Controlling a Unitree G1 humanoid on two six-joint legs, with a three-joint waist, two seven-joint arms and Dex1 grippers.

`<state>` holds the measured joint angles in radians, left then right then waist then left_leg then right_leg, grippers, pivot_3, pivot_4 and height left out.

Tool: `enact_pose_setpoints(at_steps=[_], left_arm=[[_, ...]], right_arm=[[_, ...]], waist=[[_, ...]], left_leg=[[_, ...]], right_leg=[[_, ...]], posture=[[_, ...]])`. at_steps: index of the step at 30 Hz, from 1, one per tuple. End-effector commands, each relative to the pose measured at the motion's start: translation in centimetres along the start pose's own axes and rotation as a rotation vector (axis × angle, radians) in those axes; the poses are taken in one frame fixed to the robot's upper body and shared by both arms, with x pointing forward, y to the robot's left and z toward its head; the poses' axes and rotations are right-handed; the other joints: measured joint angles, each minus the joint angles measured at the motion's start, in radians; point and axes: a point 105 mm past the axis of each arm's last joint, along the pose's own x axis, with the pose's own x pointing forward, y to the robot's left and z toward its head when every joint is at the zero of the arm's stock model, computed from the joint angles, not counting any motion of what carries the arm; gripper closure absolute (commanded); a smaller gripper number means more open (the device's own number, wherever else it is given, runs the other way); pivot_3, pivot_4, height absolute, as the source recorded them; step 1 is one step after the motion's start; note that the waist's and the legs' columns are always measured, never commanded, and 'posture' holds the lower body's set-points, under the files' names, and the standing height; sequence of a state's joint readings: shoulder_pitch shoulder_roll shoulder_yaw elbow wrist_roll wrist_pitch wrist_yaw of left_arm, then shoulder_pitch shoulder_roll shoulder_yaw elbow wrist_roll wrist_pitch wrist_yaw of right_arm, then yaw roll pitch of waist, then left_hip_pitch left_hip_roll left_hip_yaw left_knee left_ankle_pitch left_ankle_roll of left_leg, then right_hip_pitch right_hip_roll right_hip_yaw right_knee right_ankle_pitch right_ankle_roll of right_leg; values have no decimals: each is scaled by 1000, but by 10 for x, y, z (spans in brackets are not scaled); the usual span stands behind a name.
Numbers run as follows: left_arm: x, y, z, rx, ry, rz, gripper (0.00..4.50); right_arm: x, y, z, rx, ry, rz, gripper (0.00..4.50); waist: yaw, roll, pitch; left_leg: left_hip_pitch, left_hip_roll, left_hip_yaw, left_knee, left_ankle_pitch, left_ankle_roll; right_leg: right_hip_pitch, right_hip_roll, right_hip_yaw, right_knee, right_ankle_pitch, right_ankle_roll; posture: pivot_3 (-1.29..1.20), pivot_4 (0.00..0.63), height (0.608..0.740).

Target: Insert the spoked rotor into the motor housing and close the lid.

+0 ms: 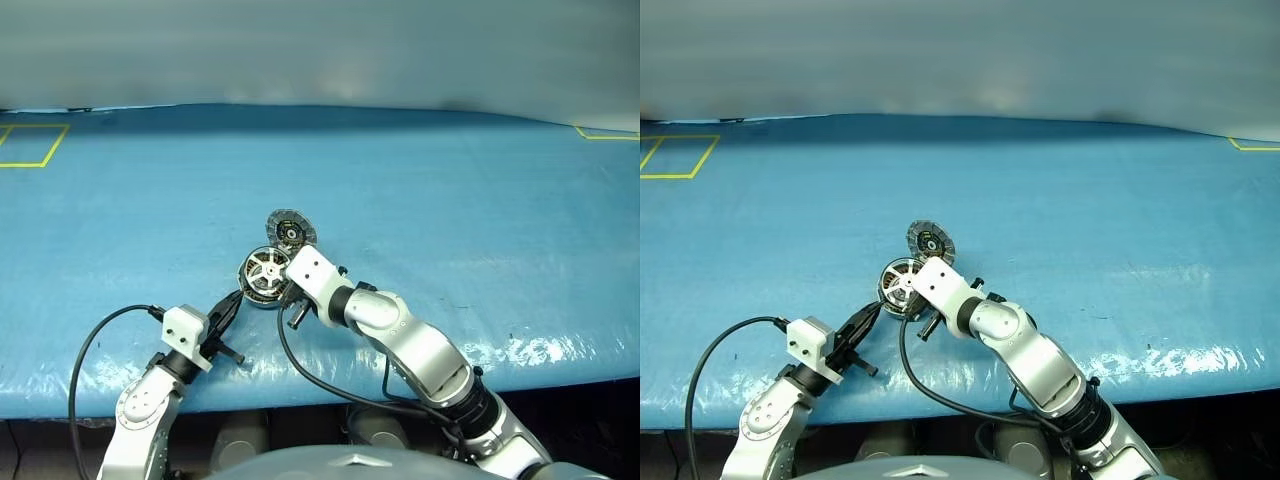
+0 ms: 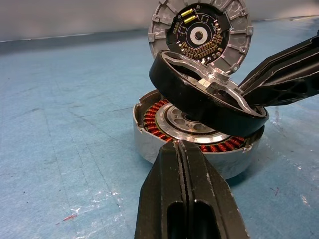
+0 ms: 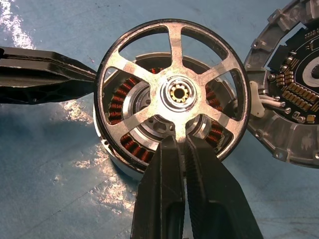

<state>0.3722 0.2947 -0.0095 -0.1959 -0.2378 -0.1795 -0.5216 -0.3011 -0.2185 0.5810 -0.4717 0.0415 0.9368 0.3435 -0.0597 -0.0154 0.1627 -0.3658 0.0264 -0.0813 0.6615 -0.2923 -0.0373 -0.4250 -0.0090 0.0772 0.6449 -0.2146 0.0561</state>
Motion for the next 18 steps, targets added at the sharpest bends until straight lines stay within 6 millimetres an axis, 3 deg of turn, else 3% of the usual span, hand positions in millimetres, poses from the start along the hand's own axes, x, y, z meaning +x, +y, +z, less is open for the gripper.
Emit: enact_pose_setpoints(at_steps=[1,4,15,18], left_arm=[[1,-3,8,15,-23,-6,4500],[1,-3,8,14,-23,-3,4500],[-13,5,4,-3,-10,51,4500],[-13,6,4,-5,-12,54,4500]], right_arm=[[1,1,10,-21,-36,-1,4473],[2,0,12,-22,-42,-7,3717],[4,-1,19,-29,-61,-7,37],[0,0,29,-13,-113,7,37]], waist=[[0,0,0],[0,0,0],[-3,0,0],[-3,0,0]], left_leg=[[0,0,0,0,0,0],[0,0,0,0,0,0],[0,0,0,0,0,0],[0,0,0,0,0,0]], right_leg=[[0,0,0,0,0,0],[0,0,0,0,0,0],[-1,0,0,0,0,0],[-1,0,0,0,0,-1]], posture=[[0,150,740],[0,150,740],[0,150,740],[0,150,740]])
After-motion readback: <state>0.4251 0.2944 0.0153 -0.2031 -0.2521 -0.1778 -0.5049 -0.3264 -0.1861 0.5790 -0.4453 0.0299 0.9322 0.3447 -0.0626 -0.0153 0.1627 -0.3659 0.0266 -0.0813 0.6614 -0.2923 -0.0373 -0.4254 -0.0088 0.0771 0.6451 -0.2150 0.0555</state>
